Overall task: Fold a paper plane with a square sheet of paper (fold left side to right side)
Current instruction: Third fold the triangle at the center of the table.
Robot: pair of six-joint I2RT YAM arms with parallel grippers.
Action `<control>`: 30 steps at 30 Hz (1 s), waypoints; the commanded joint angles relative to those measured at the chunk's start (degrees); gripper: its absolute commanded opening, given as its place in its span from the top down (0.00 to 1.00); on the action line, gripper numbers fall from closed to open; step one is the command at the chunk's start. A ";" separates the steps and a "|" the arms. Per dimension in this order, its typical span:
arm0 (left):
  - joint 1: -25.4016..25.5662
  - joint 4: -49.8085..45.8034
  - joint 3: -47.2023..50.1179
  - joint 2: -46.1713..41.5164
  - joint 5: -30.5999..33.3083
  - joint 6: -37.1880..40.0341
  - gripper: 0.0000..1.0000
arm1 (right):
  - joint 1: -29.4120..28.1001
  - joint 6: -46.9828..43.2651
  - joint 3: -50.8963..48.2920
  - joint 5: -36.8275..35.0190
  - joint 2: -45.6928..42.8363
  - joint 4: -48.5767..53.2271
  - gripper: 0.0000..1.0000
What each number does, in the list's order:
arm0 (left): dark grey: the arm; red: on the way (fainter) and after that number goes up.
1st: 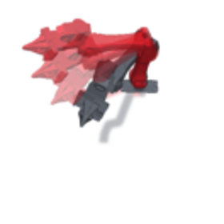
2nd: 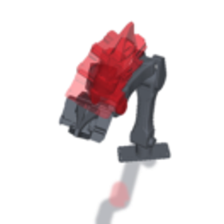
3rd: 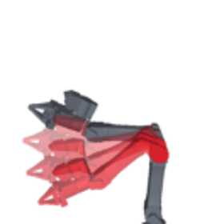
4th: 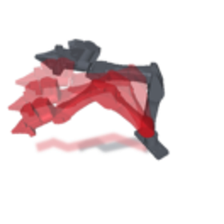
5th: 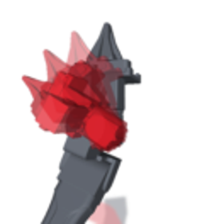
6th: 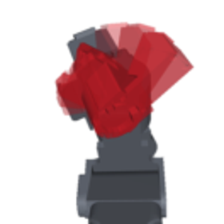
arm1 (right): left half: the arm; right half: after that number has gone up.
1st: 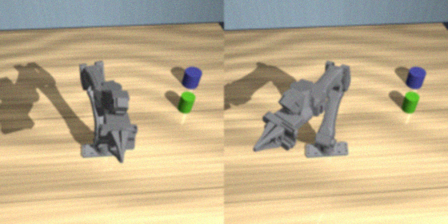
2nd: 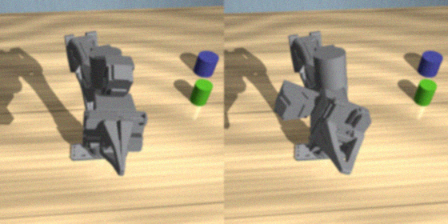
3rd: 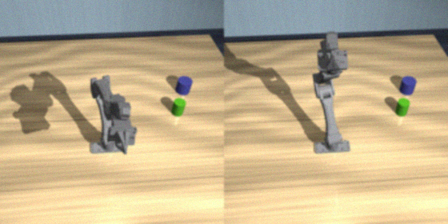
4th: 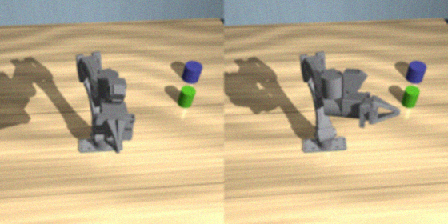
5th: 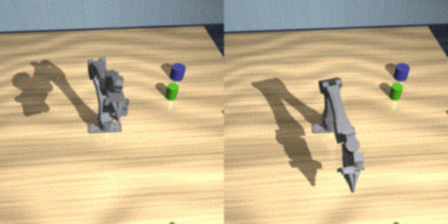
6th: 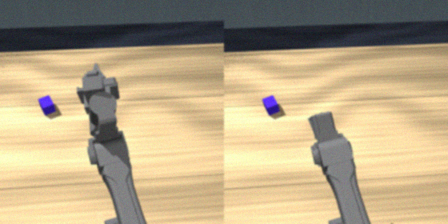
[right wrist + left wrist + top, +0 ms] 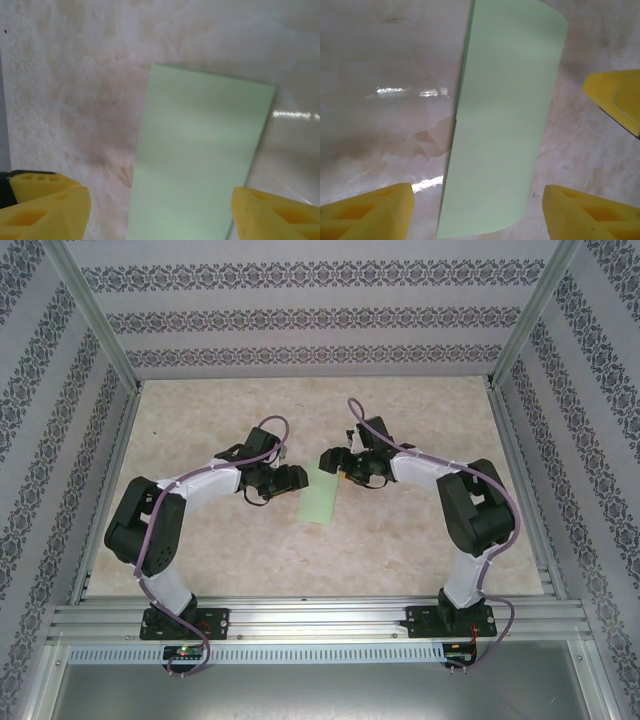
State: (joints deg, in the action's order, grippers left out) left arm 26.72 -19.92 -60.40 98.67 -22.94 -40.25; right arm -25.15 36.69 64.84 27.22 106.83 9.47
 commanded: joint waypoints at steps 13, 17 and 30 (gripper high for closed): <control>-0.53 6.99 -0.51 4.95 -3.82 -2.43 0.31 | -0.52 -8.36 11.31 -1.28 11.30 6.67 0.28; -0.39 7.37 -0.80 6.78 -4.96 -2.38 0.32 | -0.09 -10.87 13.09 -2.49 13.10 10.23 0.30; 1.05 9.97 -1.65 10.04 -7.56 -3.90 0.45 | 0.73 -11.57 12.77 -0.66 14.37 8.98 0.40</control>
State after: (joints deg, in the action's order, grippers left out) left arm 27.03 -12.80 -60.71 107.42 -28.88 -43.24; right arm -24.97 25.91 77.54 26.26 119.15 17.58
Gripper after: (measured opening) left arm 0.560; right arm 0.604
